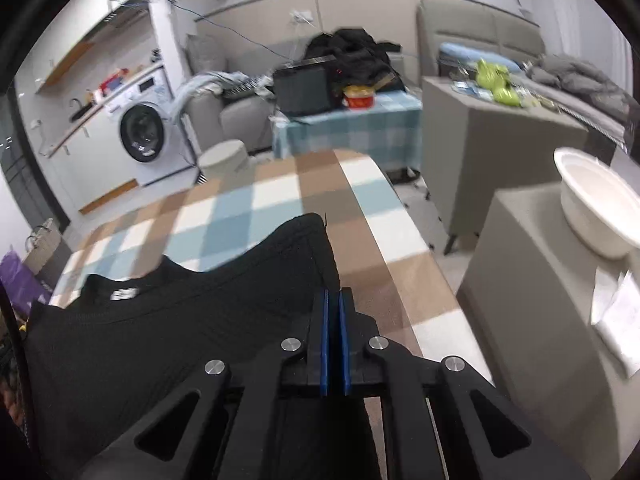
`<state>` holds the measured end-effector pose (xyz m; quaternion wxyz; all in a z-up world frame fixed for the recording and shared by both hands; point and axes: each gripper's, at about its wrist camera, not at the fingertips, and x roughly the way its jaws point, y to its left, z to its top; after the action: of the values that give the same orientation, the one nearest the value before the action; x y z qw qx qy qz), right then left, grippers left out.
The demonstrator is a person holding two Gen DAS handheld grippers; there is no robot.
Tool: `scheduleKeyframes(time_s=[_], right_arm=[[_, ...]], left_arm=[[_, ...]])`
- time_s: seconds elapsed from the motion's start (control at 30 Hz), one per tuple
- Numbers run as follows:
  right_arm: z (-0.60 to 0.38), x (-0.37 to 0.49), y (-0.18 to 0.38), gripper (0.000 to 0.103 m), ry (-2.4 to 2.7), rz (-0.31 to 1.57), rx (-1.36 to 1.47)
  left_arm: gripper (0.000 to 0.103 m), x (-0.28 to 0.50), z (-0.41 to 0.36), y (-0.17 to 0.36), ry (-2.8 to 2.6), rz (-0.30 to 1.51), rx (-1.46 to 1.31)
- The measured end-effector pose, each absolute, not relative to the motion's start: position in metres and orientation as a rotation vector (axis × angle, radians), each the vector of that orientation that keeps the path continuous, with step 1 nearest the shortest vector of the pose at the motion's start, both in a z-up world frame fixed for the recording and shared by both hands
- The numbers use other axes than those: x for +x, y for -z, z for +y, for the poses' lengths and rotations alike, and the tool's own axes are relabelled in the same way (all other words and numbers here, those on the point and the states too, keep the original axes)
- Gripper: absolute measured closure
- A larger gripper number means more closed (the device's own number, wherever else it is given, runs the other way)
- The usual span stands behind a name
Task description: Fold small clothes
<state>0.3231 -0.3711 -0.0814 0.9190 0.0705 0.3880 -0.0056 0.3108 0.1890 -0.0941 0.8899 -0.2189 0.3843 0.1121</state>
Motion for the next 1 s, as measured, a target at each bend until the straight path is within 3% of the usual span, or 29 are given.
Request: scheduleKeyframes(time_s=[0.3, 0.4, 0.5, 0.53, 0.63, 0.67, 0.83, 0.9, 0.97, 1.0], right_arm=[[-0.373, 0.325, 0.082, 0.098, 0.0, 0.77, 0.208], [-0.379, 0.337, 0.089, 0.098, 0.058, 0.846, 0.238], [-0.382, 0.332, 0.096, 0.09, 0.044, 0.92, 0.262], [-0.382, 0.326, 0.097, 0.082, 0.017, 0.931, 0.267], [-0.384, 0.297, 0.095, 0.065, -0.031, 0.948, 0.263], [-0.385, 0.284, 0.096, 0.061, -0.046, 0.959, 0.266], [-0.392, 0.234, 0.103, 0.058, -0.083, 0.982, 0.269], [-0.393, 0.224, 0.109, 0.056, -0.092, 0.998, 0.266], [-0.392, 0.219, 0.114, 0.058, -0.105, 1.008, 0.268], [-0.39, 0.217, 0.115, 0.062, -0.108, 1.008, 0.263]], left_arm=[[0.1, 0.306, 0.188, 0.096, -0.21, 0.795, -0.455], [0.099, 0.299, 0.187, 0.092, -0.22, 0.802, -0.464], [0.097, 0.286, 0.186, 0.09, -0.201, 0.838, -0.475], [0.087, 0.281, 0.185, 0.089, -0.197, 0.844, -0.47], [0.035, 0.256, 0.176, 0.087, -0.192, 0.861, -0.439], [0.032, 0.249, 0.173, 0.087, -0.189, 0.862, -0.43], [0.032, 0.214, 0.151, 0.095, -0.126, 0.912, -0.386], [0.042, 0.205, 0.142, 0.1, -0.106, 0.93, -0.356], [0.083, 0.2, 0.134, 0.105, -0.089, 0.944, -0.338], [0.092, 0.198, 0.131, 0.106, -0.082, 0.944, -0.336]])
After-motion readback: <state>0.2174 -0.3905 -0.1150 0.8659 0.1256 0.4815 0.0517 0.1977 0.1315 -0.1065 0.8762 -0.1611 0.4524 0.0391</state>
